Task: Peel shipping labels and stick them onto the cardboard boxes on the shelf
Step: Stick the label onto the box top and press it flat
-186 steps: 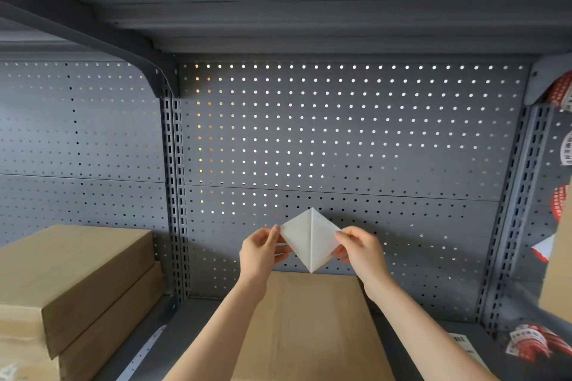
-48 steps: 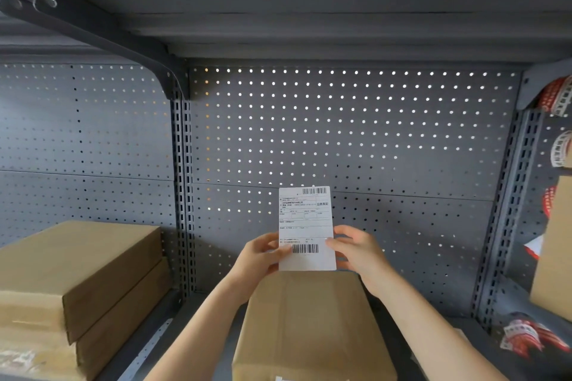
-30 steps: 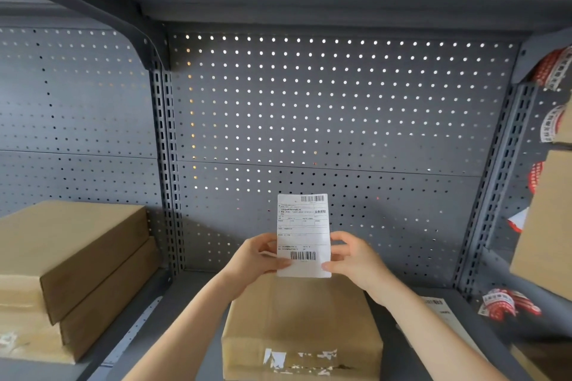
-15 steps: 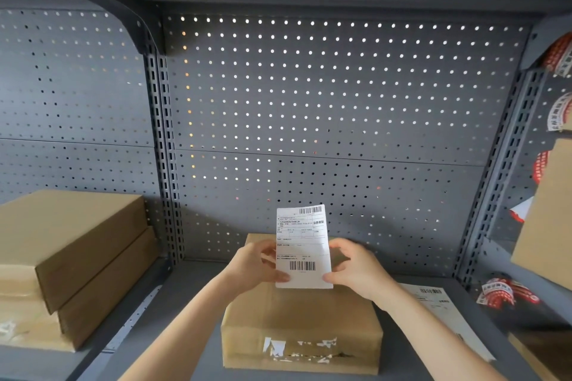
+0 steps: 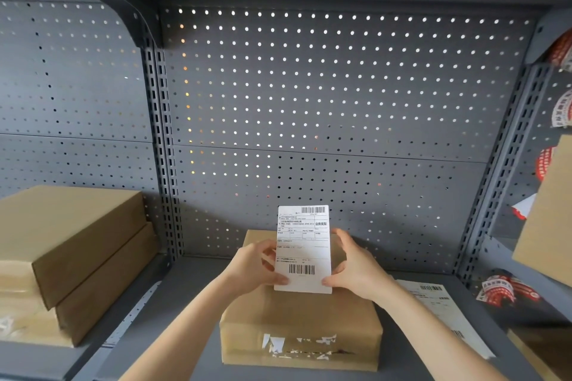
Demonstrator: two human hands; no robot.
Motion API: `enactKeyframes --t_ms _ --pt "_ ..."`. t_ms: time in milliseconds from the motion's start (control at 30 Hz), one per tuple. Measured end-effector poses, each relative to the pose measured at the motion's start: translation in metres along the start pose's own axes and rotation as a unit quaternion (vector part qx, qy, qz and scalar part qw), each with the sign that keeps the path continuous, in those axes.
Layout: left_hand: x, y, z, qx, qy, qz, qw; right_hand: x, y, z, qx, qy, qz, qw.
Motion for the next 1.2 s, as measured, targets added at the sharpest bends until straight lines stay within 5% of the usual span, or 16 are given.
enactKeyframes --t_ms 433,867,1200 --pt "0.001 0.001 0.006 -0.016 0.034 0.004 0.999 -0.006 0.005 0.006 0.021 0.012 0.012 1.000" --pt "-0.009 0.004 0.013 -0.011 0.225 0.027 0.974 -0.011 0.011 0.009 0.017 0.002 -0.045 0.999" --pt "0.013 -0.003 0.000 0.026 0.203 0.033 0.978 -0.019 0.019 0.009 0.043 0.008 -0.052 0.998"
Point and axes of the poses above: each hand's wrist, its own y-axis towards the middle knuckle, its own z-axis out of the palm, x = y × z, the point moved 2 cm from there along y, towards the middle knuckle, and after that the axes turned 9 degrees about z, right-handed, at the moved point
